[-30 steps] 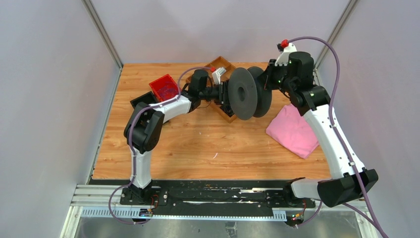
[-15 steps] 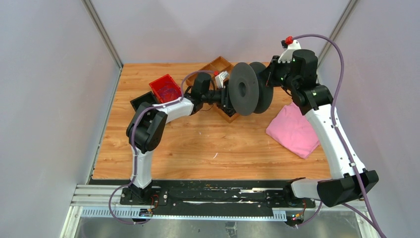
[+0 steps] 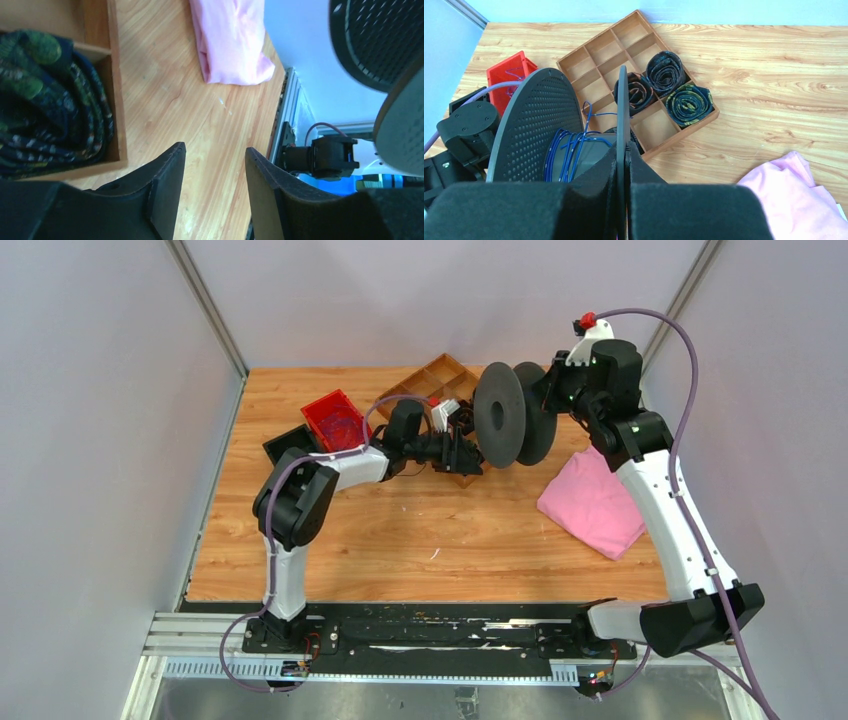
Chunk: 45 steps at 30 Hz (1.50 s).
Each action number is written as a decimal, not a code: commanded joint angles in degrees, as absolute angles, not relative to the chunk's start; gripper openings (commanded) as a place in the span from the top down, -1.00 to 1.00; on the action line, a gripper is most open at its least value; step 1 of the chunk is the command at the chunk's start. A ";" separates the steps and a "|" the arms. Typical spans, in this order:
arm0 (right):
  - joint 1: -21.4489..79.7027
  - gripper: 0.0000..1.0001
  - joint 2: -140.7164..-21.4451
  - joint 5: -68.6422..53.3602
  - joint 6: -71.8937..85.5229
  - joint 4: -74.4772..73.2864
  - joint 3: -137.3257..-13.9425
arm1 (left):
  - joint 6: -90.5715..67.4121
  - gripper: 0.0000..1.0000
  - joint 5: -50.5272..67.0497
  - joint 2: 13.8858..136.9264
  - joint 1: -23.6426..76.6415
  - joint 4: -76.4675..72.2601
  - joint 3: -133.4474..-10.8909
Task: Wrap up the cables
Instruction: Wrap the cable around the cable reel.
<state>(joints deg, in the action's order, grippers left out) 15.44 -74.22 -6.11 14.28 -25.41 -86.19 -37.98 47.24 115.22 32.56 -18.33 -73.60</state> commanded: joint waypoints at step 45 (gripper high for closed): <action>5.61 0.99 -72.36 -33.72 36.49 -28.73 -87.04 | 4.06 -0.36 62.37 97.70 24.48 -20.08 -70.12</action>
